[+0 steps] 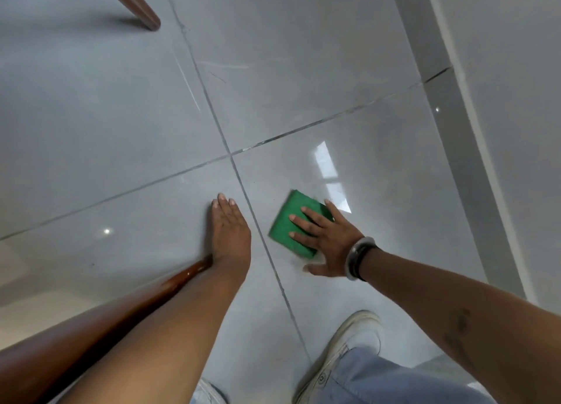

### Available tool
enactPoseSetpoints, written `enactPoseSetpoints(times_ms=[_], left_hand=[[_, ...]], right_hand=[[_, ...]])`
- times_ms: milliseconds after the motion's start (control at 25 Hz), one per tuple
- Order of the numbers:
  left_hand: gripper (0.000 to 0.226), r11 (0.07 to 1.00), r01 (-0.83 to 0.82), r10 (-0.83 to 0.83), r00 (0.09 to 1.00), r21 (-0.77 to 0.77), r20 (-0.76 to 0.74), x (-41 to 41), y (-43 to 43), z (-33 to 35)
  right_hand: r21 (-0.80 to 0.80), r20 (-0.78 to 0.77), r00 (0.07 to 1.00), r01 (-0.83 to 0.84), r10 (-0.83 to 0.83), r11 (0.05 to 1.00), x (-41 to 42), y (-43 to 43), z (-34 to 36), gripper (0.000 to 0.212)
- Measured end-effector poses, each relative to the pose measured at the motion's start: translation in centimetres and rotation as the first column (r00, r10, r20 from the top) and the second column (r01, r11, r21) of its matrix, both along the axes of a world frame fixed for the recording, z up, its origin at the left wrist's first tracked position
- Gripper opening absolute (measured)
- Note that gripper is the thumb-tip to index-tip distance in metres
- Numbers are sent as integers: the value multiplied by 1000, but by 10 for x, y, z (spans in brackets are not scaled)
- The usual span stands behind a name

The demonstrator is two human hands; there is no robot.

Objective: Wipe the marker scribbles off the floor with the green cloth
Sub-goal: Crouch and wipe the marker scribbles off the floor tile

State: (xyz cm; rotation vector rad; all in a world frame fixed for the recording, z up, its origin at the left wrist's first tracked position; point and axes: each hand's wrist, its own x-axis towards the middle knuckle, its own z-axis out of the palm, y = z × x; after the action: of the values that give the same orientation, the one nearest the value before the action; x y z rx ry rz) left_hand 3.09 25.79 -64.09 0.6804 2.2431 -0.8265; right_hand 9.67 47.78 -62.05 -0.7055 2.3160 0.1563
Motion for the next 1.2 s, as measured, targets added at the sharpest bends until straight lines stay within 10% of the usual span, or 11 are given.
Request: enactPoseSetpoints(times_ms=[240, 480, 720, 880, 1080, 1160, 1200], left_hand=[[108, 999, 19, -19, 1000, -37, 12, 0, 0, -1], [107, 1000, -3, 4, 999, -25, 42, -3, 1, 5], [106, 999, -15, 19, 997, -52, 77, -4, 5, 9], [125, 975, -224, 219, 960, 6, 173, -3, 14, 28], [80, 854, -468, 411, 875, 228, 255, 46, 25, 85], [53, 651, -694, 589, 717, 307, 372, 57, 23, 123], [46, 498, -813, 672, 582, 302, 459, 58, 23, 146]], right_hand=[[-80, -107, 951, 283, -290, 956, -128, -79, -28, 79], [-164, -147, 904, 378, -401, 911, 5, -8, -11, 72], [43, -272, 587, 799, -763, 600, -31, 42, -31, 87], [37, -188, 728, 676, -660, 736, 36, -29, -24, 79], [-10, -377, 818, 465, -434, 885, 33, -26, -12, 31], [-115, -176, 698, 686, -694, 719, 8, -16, 18, 24], [-130, -9, 453, 883, -891, 450, -3, -15, 44, 21]])
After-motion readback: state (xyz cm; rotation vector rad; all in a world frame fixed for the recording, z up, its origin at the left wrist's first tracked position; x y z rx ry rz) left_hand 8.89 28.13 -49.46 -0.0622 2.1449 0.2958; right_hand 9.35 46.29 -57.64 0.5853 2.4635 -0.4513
